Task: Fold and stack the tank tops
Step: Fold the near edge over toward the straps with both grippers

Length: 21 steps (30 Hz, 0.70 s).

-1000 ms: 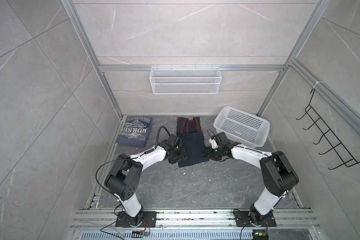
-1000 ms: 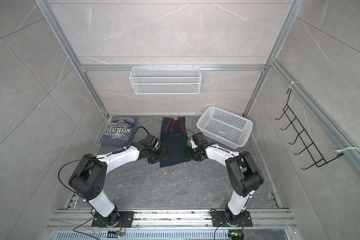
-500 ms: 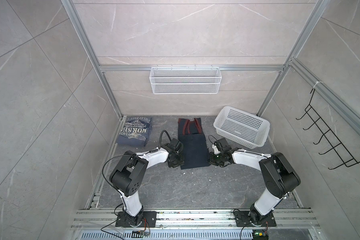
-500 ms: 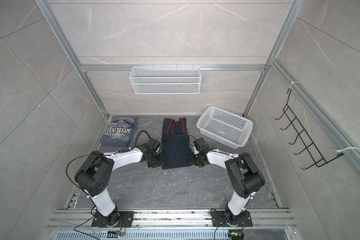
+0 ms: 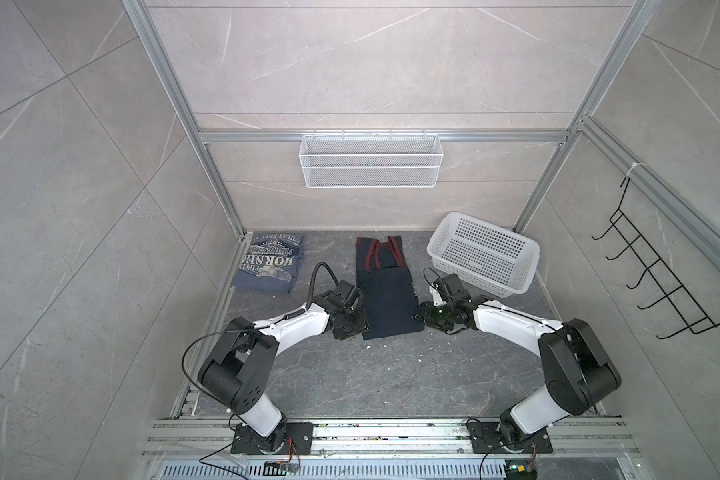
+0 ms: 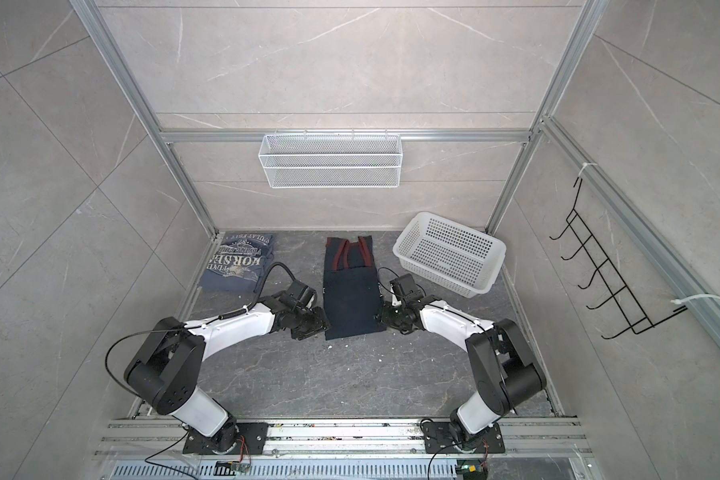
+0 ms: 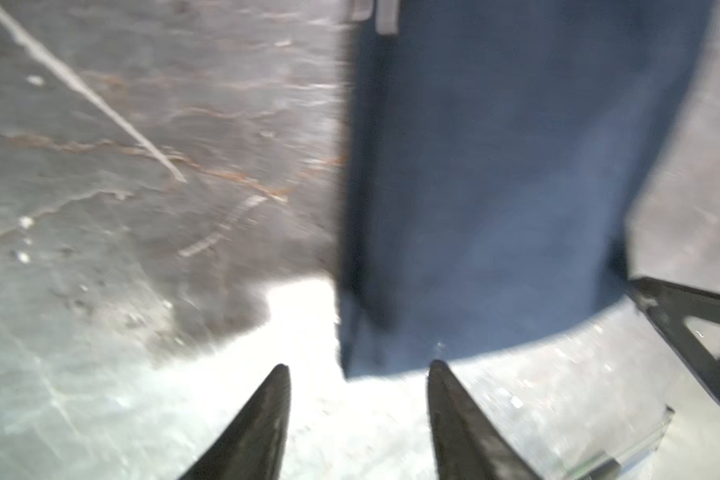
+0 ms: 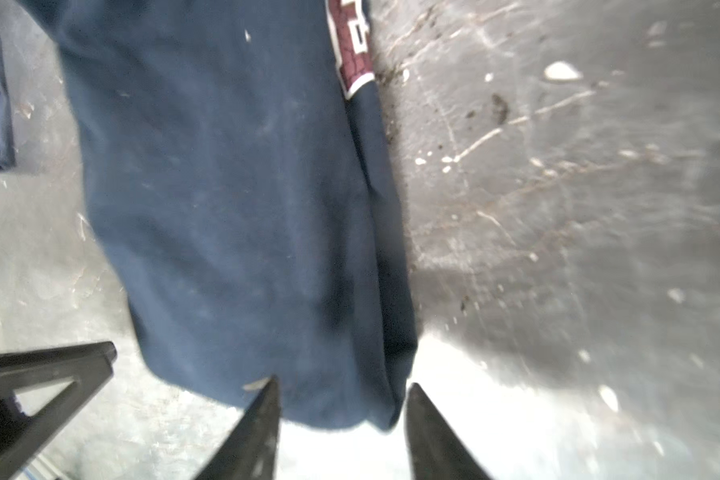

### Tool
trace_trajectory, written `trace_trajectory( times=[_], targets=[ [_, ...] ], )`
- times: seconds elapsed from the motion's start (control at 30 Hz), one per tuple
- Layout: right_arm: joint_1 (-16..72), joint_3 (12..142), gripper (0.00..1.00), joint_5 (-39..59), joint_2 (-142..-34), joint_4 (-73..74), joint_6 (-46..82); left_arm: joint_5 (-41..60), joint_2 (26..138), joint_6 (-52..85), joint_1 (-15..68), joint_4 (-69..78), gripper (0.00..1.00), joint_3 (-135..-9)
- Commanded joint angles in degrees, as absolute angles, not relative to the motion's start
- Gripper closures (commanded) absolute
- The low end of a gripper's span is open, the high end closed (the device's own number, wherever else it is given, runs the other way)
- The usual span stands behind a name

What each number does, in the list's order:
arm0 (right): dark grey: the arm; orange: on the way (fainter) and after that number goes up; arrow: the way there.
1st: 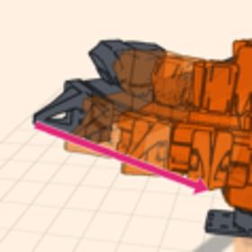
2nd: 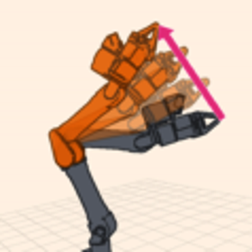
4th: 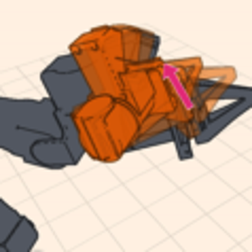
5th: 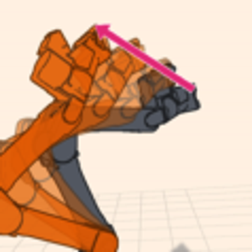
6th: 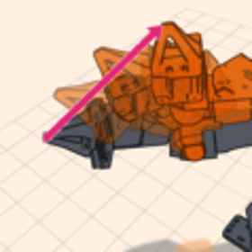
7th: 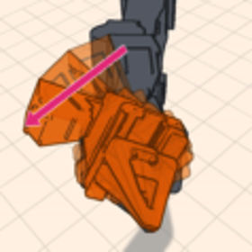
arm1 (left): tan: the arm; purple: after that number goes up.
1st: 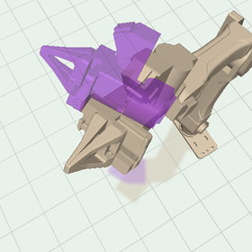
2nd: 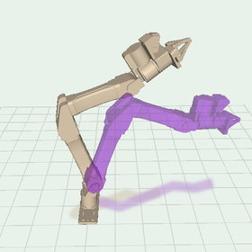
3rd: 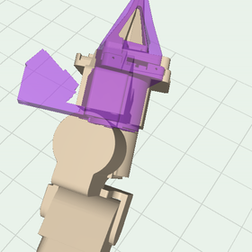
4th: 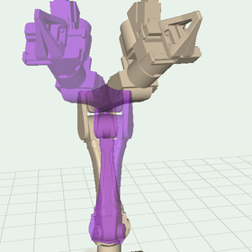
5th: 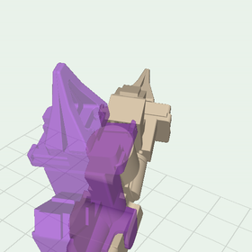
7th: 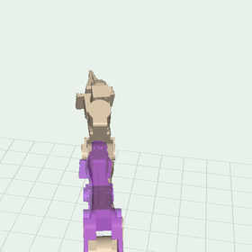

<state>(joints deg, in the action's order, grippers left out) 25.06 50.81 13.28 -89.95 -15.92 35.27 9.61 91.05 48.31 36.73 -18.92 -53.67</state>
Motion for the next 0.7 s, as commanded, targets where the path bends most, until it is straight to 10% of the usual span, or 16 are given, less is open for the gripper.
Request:
trace_trajectory(
  times=[0.0, 0.27, 0.67],
  targets=[
    [24.70, 49.38, 0.43, 13.96, -89.56, -17.46, 35.84, 10.45, 89.90, 52.34, 38.24, -16.55, 0.38, -52.57],
    [24.70, 48.13, 0.47, 15.69, -94.57, -13.15, 37.97, 11.15, 95.33, 55.77, 38.79, -12.19, 0.40, -51.07],
    [24.87, 43.12, 0.86, 18.19, -94.51, -8.94, 39.86, 12.51, 98.46, 56.26, 39.51, -9.51, 0.64, -50.88]
  ],
)
